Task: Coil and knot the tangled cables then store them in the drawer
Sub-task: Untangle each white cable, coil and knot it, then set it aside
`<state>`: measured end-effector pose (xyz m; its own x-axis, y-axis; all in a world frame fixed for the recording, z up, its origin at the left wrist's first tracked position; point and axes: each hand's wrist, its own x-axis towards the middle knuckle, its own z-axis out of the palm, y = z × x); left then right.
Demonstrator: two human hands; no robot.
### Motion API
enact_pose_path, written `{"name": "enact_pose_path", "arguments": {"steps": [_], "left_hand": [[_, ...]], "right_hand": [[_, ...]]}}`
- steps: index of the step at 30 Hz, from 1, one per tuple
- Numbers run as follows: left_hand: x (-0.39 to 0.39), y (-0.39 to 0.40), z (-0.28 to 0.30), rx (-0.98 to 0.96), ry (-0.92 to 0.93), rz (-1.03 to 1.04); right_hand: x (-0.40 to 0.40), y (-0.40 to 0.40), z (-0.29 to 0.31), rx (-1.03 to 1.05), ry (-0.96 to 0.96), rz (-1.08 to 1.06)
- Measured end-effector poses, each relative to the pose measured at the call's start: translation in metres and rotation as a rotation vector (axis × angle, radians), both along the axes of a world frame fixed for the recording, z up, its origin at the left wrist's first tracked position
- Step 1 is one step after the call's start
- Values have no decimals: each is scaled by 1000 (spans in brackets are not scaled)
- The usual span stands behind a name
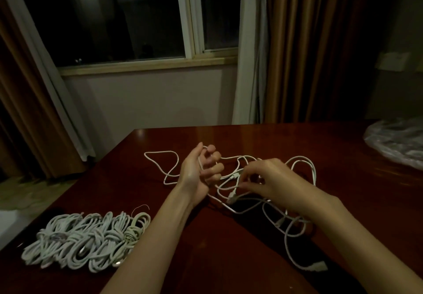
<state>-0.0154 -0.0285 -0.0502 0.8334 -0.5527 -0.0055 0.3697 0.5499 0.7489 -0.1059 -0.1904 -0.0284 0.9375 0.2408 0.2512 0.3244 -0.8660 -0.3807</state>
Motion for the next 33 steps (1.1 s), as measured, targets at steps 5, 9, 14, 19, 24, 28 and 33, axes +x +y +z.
{"name": "enact_pose_path", "arguments": {"steps": [5, 9, 14, 19, 24, 28, 33], "left_hand": [[-7, -10, -2, 342, -156, -30], [-23, -20, -4, 568, -286, -58], [-29, -15, 7, 611, -334, -250], [-25, -10, 9, 651, -271, -429], [-26, 0, 16, 670, -390, -522], [-19, 6, 16, 642, -417, -464], [-14, 4, 11, 394, -255, -382]], "right_hand": [[0, 14, -3, 98, -165, 89], [3, 20, -1, 185, -228, 57], [2, 15, -3, 268, -238, -58], [1, 2, 5, 309, -116, -9], [-2, -19, 6, 188, 37, -55], [-5, -35, 6, 81, 111, -142], [-3, -25, 2, 156, -165, -263]]}}
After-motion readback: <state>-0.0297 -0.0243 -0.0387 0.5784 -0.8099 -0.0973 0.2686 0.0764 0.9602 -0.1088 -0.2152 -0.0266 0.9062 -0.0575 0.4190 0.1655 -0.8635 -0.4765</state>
